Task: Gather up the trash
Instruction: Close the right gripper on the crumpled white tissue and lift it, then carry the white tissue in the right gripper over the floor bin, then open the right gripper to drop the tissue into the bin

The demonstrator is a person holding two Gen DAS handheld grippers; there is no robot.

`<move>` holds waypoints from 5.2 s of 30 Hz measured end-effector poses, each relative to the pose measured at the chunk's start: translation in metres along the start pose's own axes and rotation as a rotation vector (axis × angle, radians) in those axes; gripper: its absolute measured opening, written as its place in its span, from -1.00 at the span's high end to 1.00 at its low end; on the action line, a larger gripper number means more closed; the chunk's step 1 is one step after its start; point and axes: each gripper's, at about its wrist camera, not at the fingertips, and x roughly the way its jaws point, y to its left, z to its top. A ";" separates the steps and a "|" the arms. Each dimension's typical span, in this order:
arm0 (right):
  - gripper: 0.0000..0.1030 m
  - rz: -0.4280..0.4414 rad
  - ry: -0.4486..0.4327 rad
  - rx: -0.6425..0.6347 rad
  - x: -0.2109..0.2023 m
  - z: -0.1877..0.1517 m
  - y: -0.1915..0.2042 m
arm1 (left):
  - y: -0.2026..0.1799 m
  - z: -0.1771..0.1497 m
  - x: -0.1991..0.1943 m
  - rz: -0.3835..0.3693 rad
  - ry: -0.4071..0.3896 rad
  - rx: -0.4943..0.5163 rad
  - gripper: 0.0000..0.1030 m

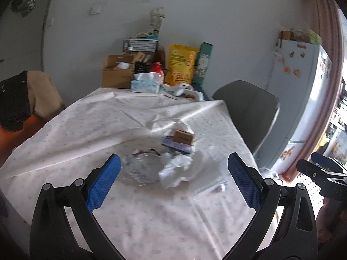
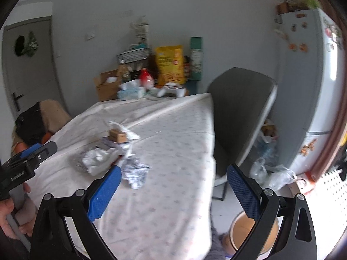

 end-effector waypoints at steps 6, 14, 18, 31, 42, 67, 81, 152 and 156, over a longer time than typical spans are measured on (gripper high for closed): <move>-0.85 0.044 0.065 0.018 0.028 0.004 0.016 | 0.042 -0.007 0.008 0.065 0.014 -0.069 -0.91; -0.51 0.132 0.188 0.038 0.072 -0.002 0.041 | 0.076 -0.022 0.034 0.097 0.074 -0.127 -0.84; -0.21 0.195 0.253 0.052 0.090 -0.010 0.055 | 0.080 -0.028 0.044 0.079 0.096 -0.129 -0.73; 0.79 0.278 0.343 0.090 0.124 -0.015 0.078 | 0.068 -0.033 0.068 0.029 0.136 -0.109 -0.69; 0.94 0.331 0.281 0.091 0.097 -0.005 0.069 | 0.035 -0.026 0.090 -0.068 0.160 -0.073 -0.35; 0.94 0.329 0.115 0.099 0.038 0.020 0.047 | 0.025 0.006 0.044 -0.167 0.082 -0.088 0.95; 0.94 0.235 0.017 0.168 0.005 0.024 -0.021 | -0.042 0.040 0.043 -0.213 0.051 -0.015 0.95; -0.19 -0.330 0.160 0.881 0.018 -0.224 -0.418 | -0.431 -0.159 0.242 -0.560 0.712 0.392 -0.39; -0.19 -0.341 0.150 0.867 0.011 -0.220 -0.418 | -0.425 -0.151 0.235 -0.556 0.658 0.359 -0.61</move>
